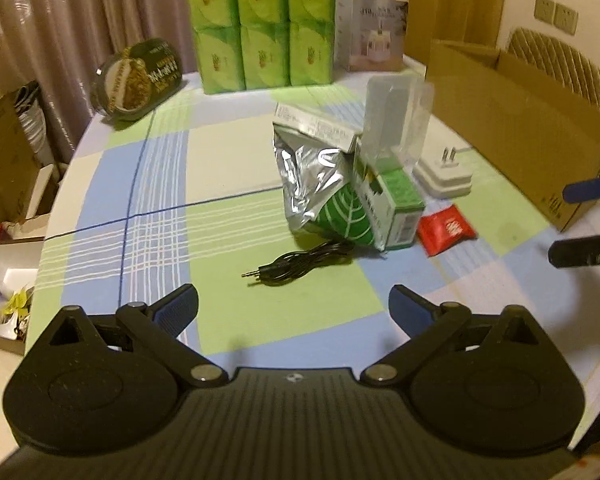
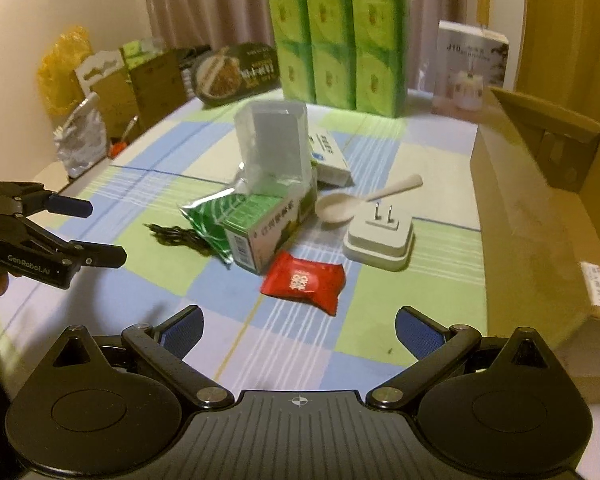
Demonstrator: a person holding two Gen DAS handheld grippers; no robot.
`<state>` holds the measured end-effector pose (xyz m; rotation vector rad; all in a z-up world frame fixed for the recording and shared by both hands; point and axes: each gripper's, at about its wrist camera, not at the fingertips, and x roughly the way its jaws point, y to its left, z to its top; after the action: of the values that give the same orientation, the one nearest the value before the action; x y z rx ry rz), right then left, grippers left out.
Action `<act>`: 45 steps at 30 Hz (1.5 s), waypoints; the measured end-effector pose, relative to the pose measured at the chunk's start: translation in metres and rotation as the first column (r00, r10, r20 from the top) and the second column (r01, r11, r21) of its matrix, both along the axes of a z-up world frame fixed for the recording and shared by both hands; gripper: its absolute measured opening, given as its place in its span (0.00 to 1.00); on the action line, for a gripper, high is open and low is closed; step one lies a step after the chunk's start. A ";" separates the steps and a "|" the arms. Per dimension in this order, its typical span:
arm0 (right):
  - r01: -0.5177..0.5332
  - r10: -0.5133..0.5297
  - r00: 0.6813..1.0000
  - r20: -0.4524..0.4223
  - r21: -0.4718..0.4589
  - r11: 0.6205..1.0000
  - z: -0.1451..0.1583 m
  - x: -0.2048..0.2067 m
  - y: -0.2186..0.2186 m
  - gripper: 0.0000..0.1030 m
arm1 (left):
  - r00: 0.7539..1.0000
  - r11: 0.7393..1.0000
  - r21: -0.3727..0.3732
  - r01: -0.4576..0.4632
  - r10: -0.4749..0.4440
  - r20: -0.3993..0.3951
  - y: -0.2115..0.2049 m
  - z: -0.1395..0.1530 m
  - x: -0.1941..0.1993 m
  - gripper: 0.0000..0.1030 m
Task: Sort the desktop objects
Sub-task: 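Grasp the black audio cable with the left tool while the right tool grasps the red candy packet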
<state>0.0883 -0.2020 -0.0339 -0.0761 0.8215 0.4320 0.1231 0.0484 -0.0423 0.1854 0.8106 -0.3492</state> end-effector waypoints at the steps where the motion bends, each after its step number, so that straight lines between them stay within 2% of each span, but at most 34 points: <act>1: -0.001 0.001 1.000 -0.008 0.003 1.000 -0.004 0.003 0.001 0.93 | 1.000 1.000 0.006 0.011 -0.011 -0.004 0.000 -0.005 0.005 0.94; 8: 0.021 -0.021 0.999 -0.041 0.001 1.000 -0.026 0.016 0.007 0.84 | 0.993 0.992 0.052 0.114 -0.114 -0.006 -0.006 -0.031 0.033 0.89; 13: 0.047 -0.046 0.998 -0.040 0.022 0.999 -0.036 0.020 0.012 0.78 | 0.990 0.987 0.068 0.143 -0.143 0.000 -0.013 -0.043 0.052 0.86; 15: 0.054 -0.053 0.998 -0.036 0.028 0.998 -0.038 0.023 0.015 0.76 | 0.987 0.984 0.083 0.159 -0.159 -0.008 -0.018 -0.047 0.059 0.77; 19: 0.073 -0.072 0.997 -0.030 0.024 0.997 -0.044 0.030 0.020 0.76 | 0.986 0.982 0.083 0.169 -0.168 -0.022 -0.022 -0.052 0.067 0.73; 22: 0.098 -0.098 0.995 -0.019 0.010 0.995 -0.047 0.037 0.022 0.76 | 0.986 0.984 0.069 0.163 -0.161 -0.038 -0.022 -0.053 0.070 0.64; 24: 0.113 -0.113 0.993 -0.016 0.003 0.994 -0.049 0.041 0.024 0.76 | 0.987 0.986 0.054 0.158 -0.155 -0.051 -0.022 -0.053 0.070 0.51; 26: 0.118 -0.118 0.993 -0.012 -0.002 0.993 -0.050 0.044 0.026 0.76 | 0.989 0.991 0.029 0.128 -0.126 -0.073 -0.021 -0.052 0.068 0.43; 30: 0.121 -0.121 0.993 -0.002 -0.014 0.993 -0.053 0.048 0.032 0.76 | 0.991 0.997 -0.011 0.078 -0.079 -0.106 -0.020 -0.049 0.060 0.32; 35: 0.127 -0.126 0.992 0.012 -0.053 0.991 -0.058 0.053 0.043 0.74 | 0.990 0.997 -0.026 0.069 -0.071 -0.122 -0.019 -0.046 0.053 0.30; 38: 0.131 -0.130 0.991 0.012 -0.073 0.989 -0.060 0.056 0.045 0.65 | 0.989 0.997 -0.025 0.070 -0.073 -0.128 -0.018 -0.045 0.050 0.30; 42: 0.125 -0.124 0.992 0.020 -0.080 0.989 -0.060 0.056 0.046 0.58 | 0.985 0.995 -0.033 0.090 -0.094 -0.142 -0.016 -0.044 0.045 0.30; 45: 0.117 -0.116 0.993 0.015 -0.073 0.990 -0.059 0.055 0.044 0.51 | 0.985 0.992 0.006 0.124 -0.122 -0.121 -0.023 -0.045 0.042 0.30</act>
<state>0.1435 -0.1577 -0.0927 -0.0989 0.8266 0.2911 0.1646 0.0255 -0.0877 0.2296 0.9235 -0.4744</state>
